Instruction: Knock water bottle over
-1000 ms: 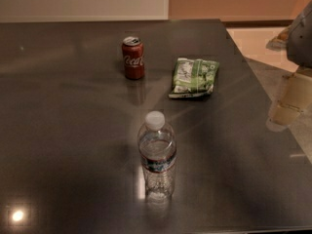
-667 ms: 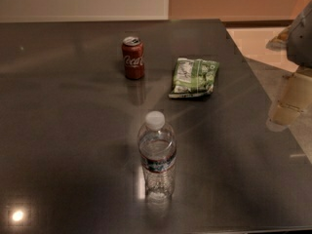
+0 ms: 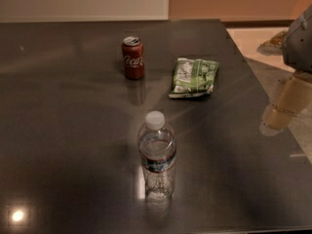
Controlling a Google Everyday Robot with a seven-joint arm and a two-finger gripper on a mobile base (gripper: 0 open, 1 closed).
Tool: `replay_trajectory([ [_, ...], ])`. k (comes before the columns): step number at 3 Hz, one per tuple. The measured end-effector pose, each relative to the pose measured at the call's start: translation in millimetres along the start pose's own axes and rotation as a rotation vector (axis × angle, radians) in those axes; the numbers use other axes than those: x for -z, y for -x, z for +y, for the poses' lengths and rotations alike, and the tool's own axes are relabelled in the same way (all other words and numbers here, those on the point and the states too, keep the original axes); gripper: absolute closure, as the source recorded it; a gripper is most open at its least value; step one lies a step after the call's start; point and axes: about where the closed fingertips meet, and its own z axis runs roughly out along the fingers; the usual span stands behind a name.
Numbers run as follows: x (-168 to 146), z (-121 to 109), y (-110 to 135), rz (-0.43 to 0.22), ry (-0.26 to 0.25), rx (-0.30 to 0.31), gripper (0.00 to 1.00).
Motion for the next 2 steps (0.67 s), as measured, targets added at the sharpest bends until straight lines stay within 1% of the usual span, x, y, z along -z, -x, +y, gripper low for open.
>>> replay_trajectory([
  [1, -15, 17, 17, -0.146, 0.058, 0.004, 0.0],
  [2, -30, 34, 41, -0.291, 0.119, 0.013, 0.0],
])
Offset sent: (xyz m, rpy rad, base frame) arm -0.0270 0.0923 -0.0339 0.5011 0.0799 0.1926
